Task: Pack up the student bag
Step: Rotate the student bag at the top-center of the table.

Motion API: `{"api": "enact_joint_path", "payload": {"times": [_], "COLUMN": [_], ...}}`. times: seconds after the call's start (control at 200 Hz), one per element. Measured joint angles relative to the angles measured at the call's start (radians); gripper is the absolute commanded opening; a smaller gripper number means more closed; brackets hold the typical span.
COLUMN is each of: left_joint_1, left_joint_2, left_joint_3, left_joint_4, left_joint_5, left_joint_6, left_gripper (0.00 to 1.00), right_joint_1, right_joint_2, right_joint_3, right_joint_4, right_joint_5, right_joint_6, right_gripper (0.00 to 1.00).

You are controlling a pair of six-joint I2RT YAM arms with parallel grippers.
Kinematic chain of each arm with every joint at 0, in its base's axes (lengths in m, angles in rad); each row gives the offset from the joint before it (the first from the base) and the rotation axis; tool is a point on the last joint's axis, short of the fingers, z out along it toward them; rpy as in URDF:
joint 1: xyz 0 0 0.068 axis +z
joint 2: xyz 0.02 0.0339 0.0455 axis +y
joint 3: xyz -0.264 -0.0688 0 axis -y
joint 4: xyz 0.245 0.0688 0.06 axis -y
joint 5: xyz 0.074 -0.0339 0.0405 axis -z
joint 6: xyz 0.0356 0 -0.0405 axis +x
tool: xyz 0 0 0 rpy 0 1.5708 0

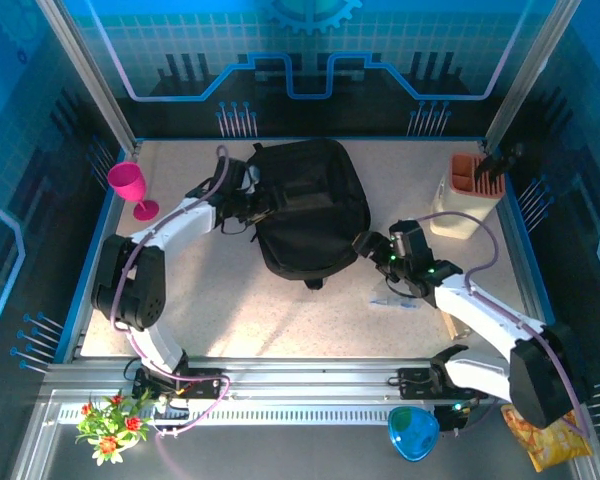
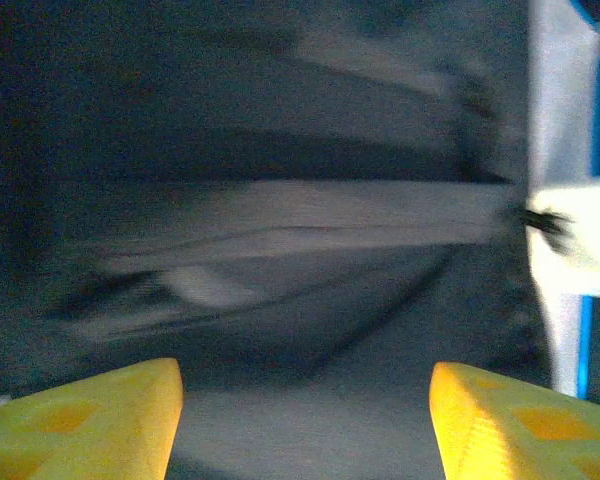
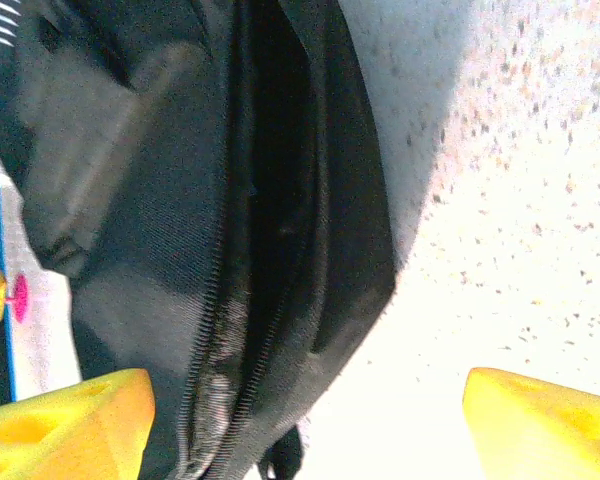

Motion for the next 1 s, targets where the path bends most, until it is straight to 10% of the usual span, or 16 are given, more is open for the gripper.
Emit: {"api": "enact_joint_path", "payload": {"times": [0.43, 1.001], "left_joint_1": [0.16, 0.175], "left_joint_2": [0.159, 0.28], "left_joint_3": [0.008, 0.1], "left_joint_4": [0.082, 0.125], "left_joint_5": [0.037, 0.122], "left_joint_6": [-0.047, -0.039], "left_gripper": [0.35, 0.23], "right_joint_1": [0.064, 0.079], "right_joint_2": [0.165, 0.27], "right_joint_3": [0.049, 0.079], "right_joint_4": [0.047, 0.083], "right_joint_5": [-0.098, -0.149], "right_joint_6": [0.023, 0.022], "right_gripper": [0.72, 0.48]}}
